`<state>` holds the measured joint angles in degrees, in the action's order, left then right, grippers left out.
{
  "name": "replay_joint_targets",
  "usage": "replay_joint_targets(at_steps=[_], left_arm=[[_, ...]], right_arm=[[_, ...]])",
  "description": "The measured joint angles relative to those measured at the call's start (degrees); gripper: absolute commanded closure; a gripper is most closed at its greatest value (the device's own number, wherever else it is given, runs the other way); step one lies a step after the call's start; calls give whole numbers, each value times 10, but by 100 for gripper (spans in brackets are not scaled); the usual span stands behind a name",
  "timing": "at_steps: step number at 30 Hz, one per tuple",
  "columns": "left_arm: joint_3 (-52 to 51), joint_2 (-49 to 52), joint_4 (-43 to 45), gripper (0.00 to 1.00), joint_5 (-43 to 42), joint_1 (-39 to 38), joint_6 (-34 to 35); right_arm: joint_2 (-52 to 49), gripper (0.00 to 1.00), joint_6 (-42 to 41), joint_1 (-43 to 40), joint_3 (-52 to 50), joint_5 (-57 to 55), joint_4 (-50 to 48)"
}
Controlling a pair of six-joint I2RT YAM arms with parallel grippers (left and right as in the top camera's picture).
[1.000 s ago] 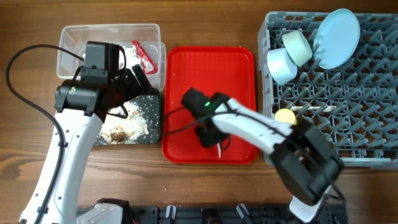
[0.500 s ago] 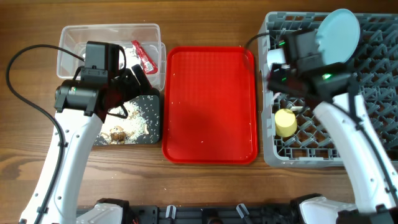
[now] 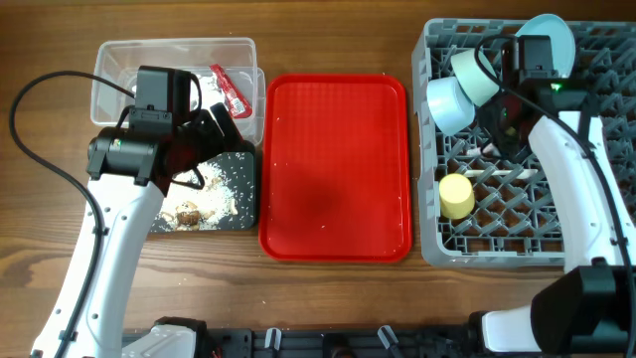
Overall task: Sort waste into correct bins and load items into the dishwasher rack
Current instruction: 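Carry the white fork with the right gripper over the rack, then lower the fork into the rack and open the right gripper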
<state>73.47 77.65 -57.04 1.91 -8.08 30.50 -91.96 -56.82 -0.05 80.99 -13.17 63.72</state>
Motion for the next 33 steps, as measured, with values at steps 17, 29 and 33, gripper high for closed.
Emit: replay_joint_targets(at_steps=[17, 29, 33], left_arm=[[0, 0, 0, 0, 0, 0, 0], [0, 0, 0, 0, 0, 0, 0], [0, 0, 0, 0, 0, 0, 0]], right_arm=[[45, 21, 226, 34, 1, 133, -71], [118, 0, 375, 276, 9, 194, -28], [118, 0, 388, 307, 9, 178, -5]])
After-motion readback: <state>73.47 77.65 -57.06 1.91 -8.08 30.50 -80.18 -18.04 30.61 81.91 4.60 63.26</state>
